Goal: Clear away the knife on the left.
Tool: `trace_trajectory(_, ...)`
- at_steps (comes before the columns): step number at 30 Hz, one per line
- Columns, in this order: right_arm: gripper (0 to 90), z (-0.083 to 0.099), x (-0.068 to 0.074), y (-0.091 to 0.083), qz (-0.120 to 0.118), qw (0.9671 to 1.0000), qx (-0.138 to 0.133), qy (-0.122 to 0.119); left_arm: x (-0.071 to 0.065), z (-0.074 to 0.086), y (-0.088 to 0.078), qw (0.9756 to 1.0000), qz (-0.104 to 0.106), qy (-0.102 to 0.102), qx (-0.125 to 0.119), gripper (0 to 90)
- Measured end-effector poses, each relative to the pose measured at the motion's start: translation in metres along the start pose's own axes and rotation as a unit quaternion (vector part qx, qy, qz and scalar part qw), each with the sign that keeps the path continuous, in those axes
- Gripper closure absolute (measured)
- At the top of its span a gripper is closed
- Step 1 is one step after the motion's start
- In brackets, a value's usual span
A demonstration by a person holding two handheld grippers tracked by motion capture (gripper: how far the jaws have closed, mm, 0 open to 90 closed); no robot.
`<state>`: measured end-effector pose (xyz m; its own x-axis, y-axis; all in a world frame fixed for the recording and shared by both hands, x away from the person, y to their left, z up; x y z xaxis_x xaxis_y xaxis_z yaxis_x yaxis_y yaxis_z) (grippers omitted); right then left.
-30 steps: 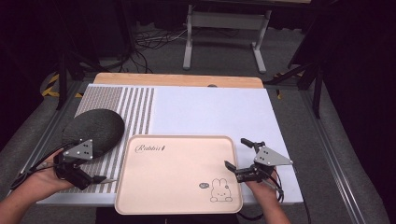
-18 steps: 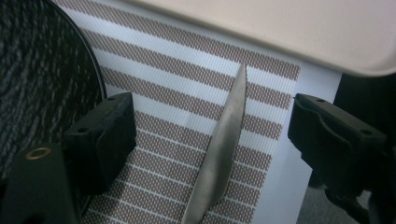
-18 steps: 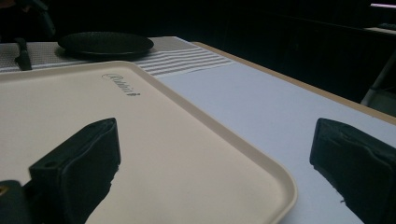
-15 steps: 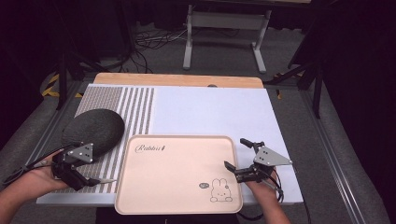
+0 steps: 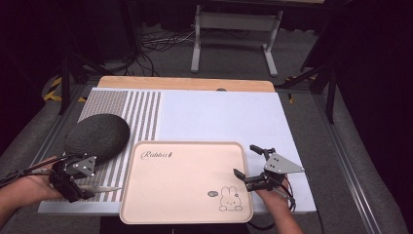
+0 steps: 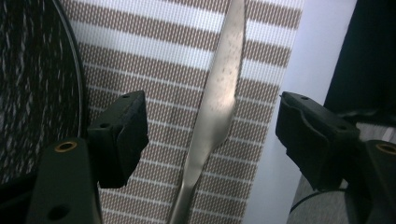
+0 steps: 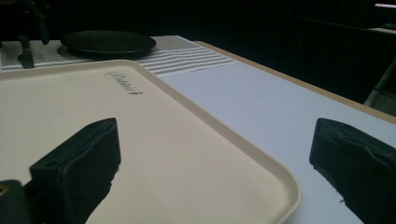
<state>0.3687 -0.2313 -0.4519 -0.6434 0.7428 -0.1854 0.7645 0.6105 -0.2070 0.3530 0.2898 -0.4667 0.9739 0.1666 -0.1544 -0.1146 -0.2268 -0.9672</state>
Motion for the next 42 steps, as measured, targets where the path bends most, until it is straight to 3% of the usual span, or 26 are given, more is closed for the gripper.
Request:
trace_trajectory(5,2.8,0.0,0.0,0.0,0.0,1.0,0.0,0.0,0.002,0.005,-0.001,0.9998,-0.002,0.009,0.02,28.3)
trace_trajectory(14,2.8,0.0,0.0,-0.001,-0.004,1.0,-0.004,0.008,0.006,0.017,0.0,0.9985,0.005,0.008,0.054,37.2)
trace_trajectory(17,2.8,0.0,-0.001,0.0,-0.007,0.9999,-0.006,0.015,0.006,0.021,0.002,0.997,0.002,0.025,0.074,40.9)
trace_trajectory(24,2.8,-0.001,-0.001,-0.001,-0.008,0.9998,-0.01,0.017,0.008,0.028,0.003,0.9942,-0.002,0.052,0.094,50.3)
trace_trajectory(25,2.8,-0.001,-0.001,-0.001,-0.008,0.9998,-0.01,0.017,0.009,0.029,0.003,0.9922,-0.007,0.069,0.104,59.6)
trace_trajectory(30,2.8,-0.001,-0.002,-0.001,-0.015,0.9994,-0.014,0.026,0.011,0.033,0.005,0.9892,-0.02,0.076,0.124,70.7)
trace_trajectory(31,2.8,-0.001,-0.002,-0.001,-0.017,0.9993,-0.016,0.029,0.011,0.033,0.004,0.9887,-0.011,0.078,0.128,74.7)
trace_trajectory(37,2.8,-0.002,-0.003,-0.002,-0.018,0.9991,-0.019,0.035,0.01,0.032,0.005,0.9861,-0.003,0.089,0.14,78.5)
trace_trajectory(39,2.7,-0.002,-0.002,-0.002,-0.02,0.9991,-0.019,0.034,0.009,0.031,0.006,0.9868,-0.003,0.086,0.138,79.2)
trace_trajectory(40,2.7,-0.002,-0.002,-0.002,-0.02,0.9991,-0.018,0.033,0.01,0.031,0.005,0.9852,-0.002,0.092,0.145,79.7)
trace_trajectory(41,2.7,-0.002,-0.002,-0.002,-0.019,0.9991,-0.018,0.033,0.011,0.031,0.005,0.9854,-0.001,0.091,0.144,79.9)
trace_trajectory(42,2.7,-0.002,-0.003,-0.002,-0.019,0.9991,-0.018,0.033,0.01,0.031,0.006,0.9871,-0.002,0.086,0.135,79.9)
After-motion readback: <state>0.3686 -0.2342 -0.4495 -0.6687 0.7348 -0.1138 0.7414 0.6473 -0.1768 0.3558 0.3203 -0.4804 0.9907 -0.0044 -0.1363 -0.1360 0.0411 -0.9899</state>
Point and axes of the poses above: each handheld gripper's, and its own axes: y roughly forward along the jaws, z roughly out of its underside, x roughly to its left, the point moved 5 cm from there along y, roughly forward along the jaws, and after that the axes turned 10 degrees about z, right-handed, at the moved point
